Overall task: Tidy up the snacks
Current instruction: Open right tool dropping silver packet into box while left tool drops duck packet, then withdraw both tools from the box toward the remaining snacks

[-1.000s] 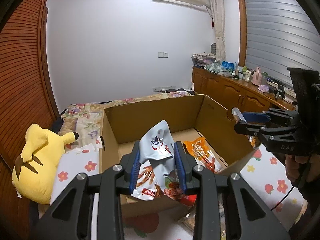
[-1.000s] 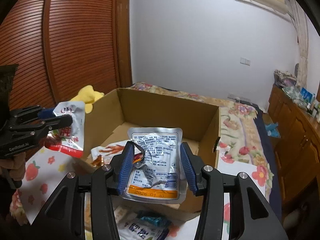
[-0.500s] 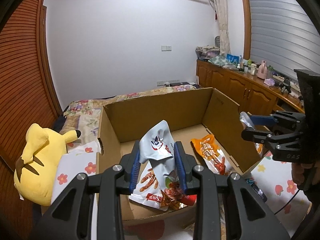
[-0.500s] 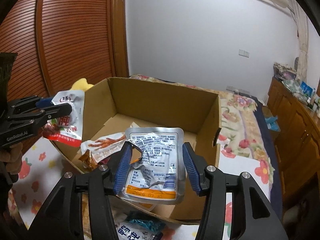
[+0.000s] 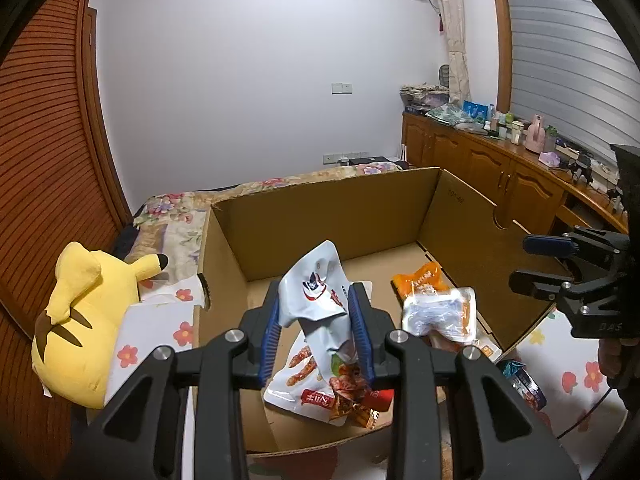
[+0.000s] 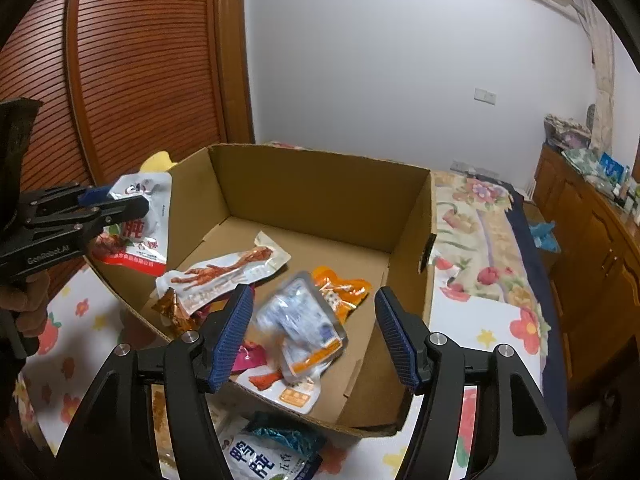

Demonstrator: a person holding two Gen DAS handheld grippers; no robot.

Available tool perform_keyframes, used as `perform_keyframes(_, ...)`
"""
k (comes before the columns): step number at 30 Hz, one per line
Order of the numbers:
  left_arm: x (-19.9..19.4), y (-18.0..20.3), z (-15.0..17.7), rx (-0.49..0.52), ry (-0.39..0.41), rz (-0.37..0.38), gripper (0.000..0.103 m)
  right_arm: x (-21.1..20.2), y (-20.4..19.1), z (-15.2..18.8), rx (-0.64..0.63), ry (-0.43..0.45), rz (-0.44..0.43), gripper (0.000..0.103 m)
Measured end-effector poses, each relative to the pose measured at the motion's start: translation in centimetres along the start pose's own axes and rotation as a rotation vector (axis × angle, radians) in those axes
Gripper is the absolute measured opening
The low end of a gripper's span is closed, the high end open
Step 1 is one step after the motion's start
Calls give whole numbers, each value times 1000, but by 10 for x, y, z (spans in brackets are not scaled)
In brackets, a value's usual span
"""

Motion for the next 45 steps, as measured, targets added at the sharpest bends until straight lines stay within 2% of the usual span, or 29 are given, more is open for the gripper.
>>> perform_keyframes(14, 19, 14, -3, -30, -22, 21, 35, -15, -7, 3, -4, 18, -15, 70)
perform_keyframes(21, 15, 20, -5, -28, -19, 29, 36, -22, -10, 3, -15, 19, -16, 71)
perform_keyframes(27, -3, 22, -1, -28, -12, 38, 37, -32, -16, 4, -22, 27, -20, 71)
perform_keyframes(37, -60, 34, 14, -25, 23, 70, 51, -64, -30, 20, -14, 29, -21, 71)
perform_keyframes(45, -86, 47, 43, -17, 7, 90, 53, -90, -42, 42, 2, 22, -7, 71)
Point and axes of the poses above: each gripper's, at about its wrist camera, not at the fingertips, and x roughly the way its jaws point, y to its right, z to its underside, the point moved 6 cm from there along x, roughly the way its jaws point, and after that the axes turned 6 degrees about y, right-handed, at the moved point
